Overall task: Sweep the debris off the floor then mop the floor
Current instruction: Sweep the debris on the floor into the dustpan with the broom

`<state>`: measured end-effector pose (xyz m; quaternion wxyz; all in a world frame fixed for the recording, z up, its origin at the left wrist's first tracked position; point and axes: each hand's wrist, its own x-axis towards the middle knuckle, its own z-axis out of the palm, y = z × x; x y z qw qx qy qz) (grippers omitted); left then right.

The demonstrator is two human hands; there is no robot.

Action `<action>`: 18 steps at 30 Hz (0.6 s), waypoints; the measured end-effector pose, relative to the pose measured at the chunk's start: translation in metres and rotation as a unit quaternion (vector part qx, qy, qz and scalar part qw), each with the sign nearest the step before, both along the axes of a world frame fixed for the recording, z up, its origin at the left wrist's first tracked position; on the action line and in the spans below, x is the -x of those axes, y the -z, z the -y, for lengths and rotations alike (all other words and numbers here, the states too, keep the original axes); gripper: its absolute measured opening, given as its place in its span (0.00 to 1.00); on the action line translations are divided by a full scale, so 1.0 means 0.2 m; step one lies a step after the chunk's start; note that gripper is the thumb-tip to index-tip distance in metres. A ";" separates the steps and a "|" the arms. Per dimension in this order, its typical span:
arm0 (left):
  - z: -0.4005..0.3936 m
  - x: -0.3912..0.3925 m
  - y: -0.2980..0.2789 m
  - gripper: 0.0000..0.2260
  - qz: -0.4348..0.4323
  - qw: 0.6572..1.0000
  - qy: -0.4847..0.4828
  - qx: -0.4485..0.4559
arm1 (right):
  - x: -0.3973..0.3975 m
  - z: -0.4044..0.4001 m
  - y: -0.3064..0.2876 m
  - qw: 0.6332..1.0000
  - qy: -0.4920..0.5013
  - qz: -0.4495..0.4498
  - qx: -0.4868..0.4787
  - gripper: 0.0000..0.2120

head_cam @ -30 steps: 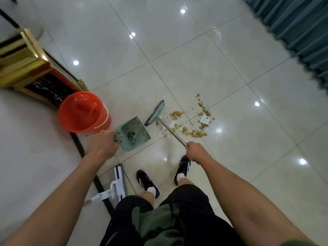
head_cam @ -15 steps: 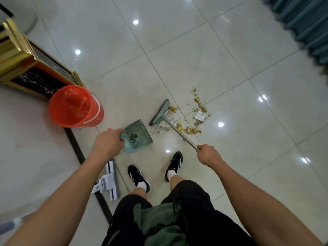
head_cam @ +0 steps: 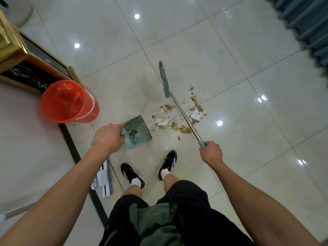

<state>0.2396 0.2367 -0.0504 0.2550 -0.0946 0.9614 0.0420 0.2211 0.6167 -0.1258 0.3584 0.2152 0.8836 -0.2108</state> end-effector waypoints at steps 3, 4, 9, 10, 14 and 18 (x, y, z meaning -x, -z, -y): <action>-0.02 -0.01 0.01 0.05 -0.001 1.000 -0.001 -0.001 | 0.04 0.04 0.00 0.985 0.090 0.052 0.140 0.13; -0.03 -0.01 0.02 0.04 -0.001 1.000 0.000 -0.001 | 0.08 0.06 0.01 0.988 0.074 0.033 0.132 0.16; -0.05 0.00 0.02 0.04 -0.001 1.000 -0.013 0.001 | 0.20 0.15 0.06 0.997 -0.066 -0.012 0.023 0.17; -0.05 0.00 0.02 0.04 -0.002 1.000 -0.016 0.002 | 0.21 0.17 0.05 0.997 -0.077 -0.005 0.012 0.17; -0.05 -0.01 0.03 0.04 -0.002 1.000 -0.017 0.007 | 0.26 0.23 0.07 0.991 -0.130 0.021 -0.015 0.26; -0.05 -0.03 0.05 0.07 0.000 1.000 -0.001 0.009 | 0.23 0.23 0.07 0.984 -0.162 0.068 -0.033 0.23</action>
